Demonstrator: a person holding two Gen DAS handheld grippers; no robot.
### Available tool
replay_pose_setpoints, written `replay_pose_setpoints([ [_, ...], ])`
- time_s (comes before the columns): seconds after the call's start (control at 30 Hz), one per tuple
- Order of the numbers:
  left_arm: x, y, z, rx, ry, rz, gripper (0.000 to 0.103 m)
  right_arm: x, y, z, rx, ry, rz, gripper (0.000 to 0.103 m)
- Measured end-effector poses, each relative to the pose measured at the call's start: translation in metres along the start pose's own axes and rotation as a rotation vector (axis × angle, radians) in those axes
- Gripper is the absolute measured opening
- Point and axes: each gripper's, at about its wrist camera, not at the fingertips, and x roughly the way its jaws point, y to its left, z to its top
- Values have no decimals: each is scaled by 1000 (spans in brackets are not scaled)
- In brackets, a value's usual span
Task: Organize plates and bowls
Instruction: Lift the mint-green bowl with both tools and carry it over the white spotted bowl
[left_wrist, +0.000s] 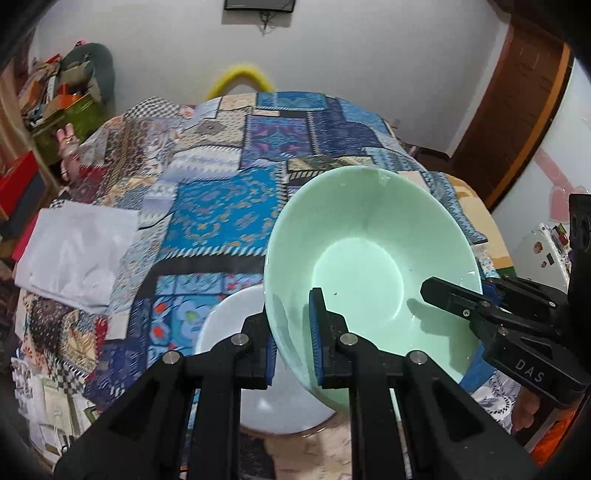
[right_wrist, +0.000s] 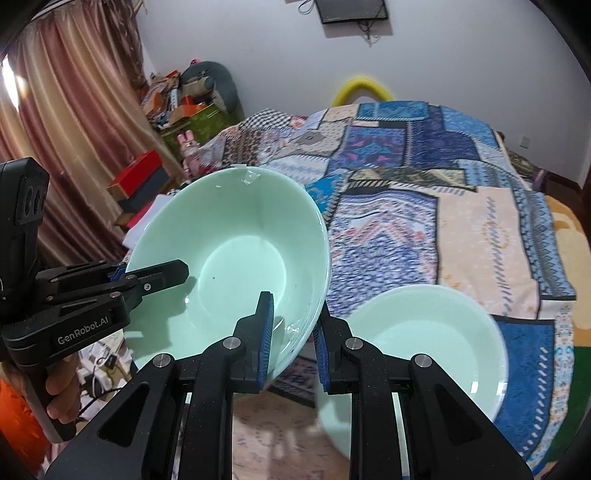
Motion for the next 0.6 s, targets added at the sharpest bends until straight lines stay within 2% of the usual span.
replay_pose_setpoints([
  [0.3,1,32,-23,-25,30,33,15,24,27,-9,-30,56,36,19],
  [0.6,13,47,-36,-48,65,37,15,39,31,-20,-13,96,53,19],
])
